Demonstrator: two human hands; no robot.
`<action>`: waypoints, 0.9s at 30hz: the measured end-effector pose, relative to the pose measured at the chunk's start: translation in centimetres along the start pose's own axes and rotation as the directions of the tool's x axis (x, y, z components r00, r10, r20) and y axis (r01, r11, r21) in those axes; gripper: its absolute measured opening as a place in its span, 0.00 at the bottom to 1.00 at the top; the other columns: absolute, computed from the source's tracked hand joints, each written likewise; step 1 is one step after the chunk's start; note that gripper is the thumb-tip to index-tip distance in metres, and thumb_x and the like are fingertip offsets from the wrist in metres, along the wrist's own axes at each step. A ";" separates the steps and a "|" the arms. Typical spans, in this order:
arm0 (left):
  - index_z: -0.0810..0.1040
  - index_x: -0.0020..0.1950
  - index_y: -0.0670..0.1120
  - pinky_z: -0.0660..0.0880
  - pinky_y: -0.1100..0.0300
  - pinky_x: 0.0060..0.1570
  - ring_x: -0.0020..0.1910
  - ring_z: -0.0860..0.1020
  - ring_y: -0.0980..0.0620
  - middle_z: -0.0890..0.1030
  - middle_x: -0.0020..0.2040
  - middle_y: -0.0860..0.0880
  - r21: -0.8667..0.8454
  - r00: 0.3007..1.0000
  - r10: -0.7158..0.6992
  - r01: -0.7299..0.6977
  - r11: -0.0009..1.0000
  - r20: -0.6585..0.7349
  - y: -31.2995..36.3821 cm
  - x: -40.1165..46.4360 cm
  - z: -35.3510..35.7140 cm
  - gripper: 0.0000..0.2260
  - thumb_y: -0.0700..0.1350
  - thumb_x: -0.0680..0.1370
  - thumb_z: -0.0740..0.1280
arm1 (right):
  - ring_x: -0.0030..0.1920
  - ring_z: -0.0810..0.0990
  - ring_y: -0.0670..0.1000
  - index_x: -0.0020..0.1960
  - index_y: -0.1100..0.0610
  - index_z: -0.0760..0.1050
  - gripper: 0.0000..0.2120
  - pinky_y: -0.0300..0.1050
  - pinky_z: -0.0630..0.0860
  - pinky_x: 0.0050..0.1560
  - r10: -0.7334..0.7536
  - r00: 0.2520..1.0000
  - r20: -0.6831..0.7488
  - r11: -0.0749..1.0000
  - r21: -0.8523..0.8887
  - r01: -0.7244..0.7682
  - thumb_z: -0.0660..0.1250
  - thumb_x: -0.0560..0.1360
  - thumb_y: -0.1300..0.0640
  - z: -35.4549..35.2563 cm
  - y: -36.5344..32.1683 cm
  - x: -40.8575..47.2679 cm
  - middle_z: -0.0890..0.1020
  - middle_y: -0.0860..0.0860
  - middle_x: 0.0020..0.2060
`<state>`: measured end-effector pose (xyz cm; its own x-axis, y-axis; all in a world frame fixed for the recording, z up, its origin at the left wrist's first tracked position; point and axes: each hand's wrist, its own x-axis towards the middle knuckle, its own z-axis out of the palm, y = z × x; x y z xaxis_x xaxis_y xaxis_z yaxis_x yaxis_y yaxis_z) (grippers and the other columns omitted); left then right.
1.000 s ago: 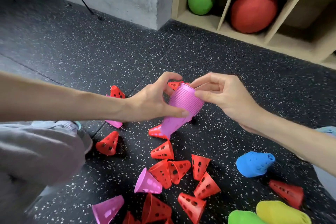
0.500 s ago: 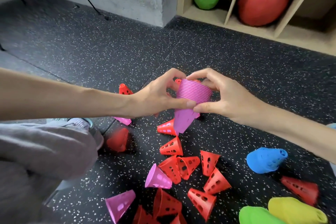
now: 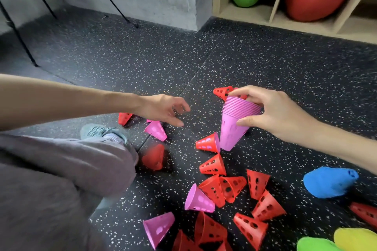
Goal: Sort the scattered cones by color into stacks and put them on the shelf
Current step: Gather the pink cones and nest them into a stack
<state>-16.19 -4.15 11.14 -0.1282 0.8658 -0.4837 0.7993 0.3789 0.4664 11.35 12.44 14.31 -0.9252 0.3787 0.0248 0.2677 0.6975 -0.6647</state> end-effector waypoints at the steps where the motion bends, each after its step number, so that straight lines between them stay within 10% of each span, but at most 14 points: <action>1: 0.70 0.70 0.57 0.76 0.59 0.60 0.60 0.79 0.55 0.76 0.67 0.55 0.061 0.999 -0.022 0.021 0.998 0.028 -1.3 -0.2 0.0 0.22 0.56 0.78 0.72 | 0.65 0.74 0.40 0.69 0.42 0.74 0.30 0.26 0.66 0.57 -0.004 1.000 0.000 1.000 -0.006 0.004 0.80 0.71 0.56 0.1 0.0 0.1 0.79 0.40 0.65; 7: 0.75 0.71 0.52 0.76 0.51 0.60 0.59 0.79 0.48 0.78 0.65 0.50 0.084 0.980 -0.161 0.171 0.982 -0.121 -8.8 0.4 0.7 0.20 0.52 0.80 0.72 | 0.62 0.71 0.35 0.67 0.40 0.75 0.29 0.14 0.61 0.50 0.004 1.000 0.010 1.000 -0.022 -0.003 0.79 0.70 0.57 0.8 0.5 0.9 0.74 0.29 0.57; 12: 0.76 0.70 0.48 0.71 0.61 0.39 0.44 0.77 0.51 0.80 0.50 0.49 0.015 0.953 -0.263 0.268 0.963 -0.148 -13.7 2.2 3.7 0.19 0.52 0.80 0.71 | 0.44 0.78 0.28 0.62 0.36 0.74 0.27 0.15 0.63 0.42 0.040 0.999 0.033 0.999 -0.002 -0.040 0.79 0.71 0.59 1.6 1.0 1.3 0.73 0.30 0.49; 18: 0.80 0.66 0.54 0.72 0.56 0.66 0.63 0.76 0.53 0.78 0.66 0.53 -0.108 0.960 -0.277 0.279 0.954 0.033 -16.2 3.3 5.6 0.14 0.52 0.81 0.70 | 0.47 0.75 0.24 0.61 0.34 0.74 0.27 0.15 0.63 0.44 0.062 0.996 0.058 0.998 -0.007 -0.062 0.79 0.70 0.56 1.7 1.1 2.1 0.76 0.33 0.53; 22: 0.81 0.67 0.49 0.73 0.57 0.60 0.63 0.77 0.51 0.79 0.62 0.51 -0.213 0.958 -0.284 0.285 0.935 0.034 -15.9 3.2 6.0 0.14 0.48 0.81 0.70 | 0.33 0.74 0.23 0.63 0.41 0.75 0.26 0.18 0.66 0.38 0.036 0.998 0.046 0.999 0.011 -0.037 0.78 0.71 0.60 1.5 0.6 2.4 0.73 0.30 0.50; 27: 0.84 0.54 0.54 0.76 0.73 0.45 0.49 0.83 0.56 0.85 0.51 0.54 -0.212 0.966 -0.221 0.190 0.959 -0.135 -14.0 2.4 4.8 0.12 0.36 0.78 0.73 | 0.50 0.68 0.15 0.63 0.37 0.76 0.28 0.14 0.62 0.47 -0.007 1.000 0.001 1.000 0.015 0.007 0.80 0.69 0.58 0.6 0.6 2.0 0.74 0.25 0.53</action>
<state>-24.81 -8.98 -0.11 -0.3798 0.7963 -0.4708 0.6177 0.5972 0.5117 9.49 13.32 13.52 -0.9273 0.3733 0.0290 0.2572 0.6913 -0.6753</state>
